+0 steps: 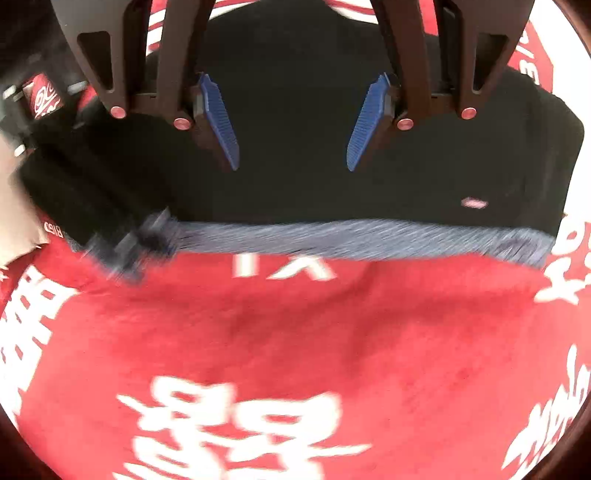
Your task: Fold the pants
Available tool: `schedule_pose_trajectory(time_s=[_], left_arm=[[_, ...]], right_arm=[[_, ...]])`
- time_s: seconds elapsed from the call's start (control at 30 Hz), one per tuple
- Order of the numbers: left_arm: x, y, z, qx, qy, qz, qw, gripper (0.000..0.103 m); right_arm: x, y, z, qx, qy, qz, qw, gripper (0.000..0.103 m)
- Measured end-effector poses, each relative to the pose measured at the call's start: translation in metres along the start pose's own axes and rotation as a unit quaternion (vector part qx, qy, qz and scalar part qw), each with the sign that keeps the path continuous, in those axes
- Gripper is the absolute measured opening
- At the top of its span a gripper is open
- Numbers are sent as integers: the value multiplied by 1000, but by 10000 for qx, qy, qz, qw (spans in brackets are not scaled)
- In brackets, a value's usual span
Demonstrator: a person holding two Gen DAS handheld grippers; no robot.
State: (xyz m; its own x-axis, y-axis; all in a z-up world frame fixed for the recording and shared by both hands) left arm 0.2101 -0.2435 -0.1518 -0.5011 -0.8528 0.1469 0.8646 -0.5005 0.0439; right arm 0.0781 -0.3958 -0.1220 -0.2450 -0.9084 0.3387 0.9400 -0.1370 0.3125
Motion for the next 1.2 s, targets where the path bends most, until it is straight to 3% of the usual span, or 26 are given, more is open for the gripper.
schedule_pose_trajectory(time_s=[0.03,0.1,0.17,0.2,0.27,0.3,0.4,0.53,0.63,0.73,0.8,0.87,0.93,1.03,1.13,1.2], left_arm=[[-11,-1,-2,-30,-1,32,10000,63],[-20,-2,-5,-30,52,34,10000,84],[-32,-5,4,91,4,-4,10000,88],[-34,-5,6,77,-61,-59,9999,88],[-32,-2,10,19,-156,-171,9997,88],[-27,-4,13,-10,-237,-243,9994,88],[5,-10,27,-78,-651,-623,9959,88],[61,-19,39,-240,-1137,-1255,9853,88],[96,-24,30,-410,-1172,-1597,9793,88],[105,-21,13,-587,-1124,-1560,9796,87],[109,-20,2,-759,-1253,-1473,9782,63],[112,-21,-3,-901,-1202,-1526,9768,18],[117,-24,-3,-1003,-1225,-1599,9743,10],[115,-35,5,-987,-962,-1662,9764,10],[89,-52,-14,-1153,-738,-1476,9795,10],[71,-58,-16,-958,-1171,-1174,9815,11]], right_arm=[[-19,-3,-10,-116,-199,205,9995,18],[-46,-11,-20,-137,-733,603,9954,33],[-67,-19,-16,28,-1303,1002,9864,35],[-71,-22,-11,95,-1307,1074,9855,44],[-74,-31,7,141,-843,1147,9897,61],[-71,-36,15,128,-693,1128,9911,63],[-45,-49,38,16,-362,698,9969,64],[14,-63,51,-335,227,-337,9986,66],[38,-79,51,-647,494,-920,9924,66],[56,-88,44,-786,635,-1155,9882,66],[58,-93,42,-817,785,-1195,9864,66],[58,-95,38,-858,873,-1215,9850,65],[63,-97,37,-914,964,-1324,9823,64],[74,-97,37,-948,1059,-1505,9783,62],[82,-96,39,-920,1066,-1573,9775,62],[83,-97,37,-945,1128,-1573,9765,62]])
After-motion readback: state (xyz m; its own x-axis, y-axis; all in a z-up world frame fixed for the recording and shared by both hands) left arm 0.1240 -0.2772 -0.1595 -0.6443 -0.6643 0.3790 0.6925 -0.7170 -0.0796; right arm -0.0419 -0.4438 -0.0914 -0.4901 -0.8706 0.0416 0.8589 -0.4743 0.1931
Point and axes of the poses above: each gripper's, at about its wrist camera, not at the fingertips, and z roughly against the way its jaws point, x to its right, y to its top, the point moved 5 cm from there along -z, roughly the way its jaws point, and after that the axes turned 13 degrees about -x, right-handed, at the moved point
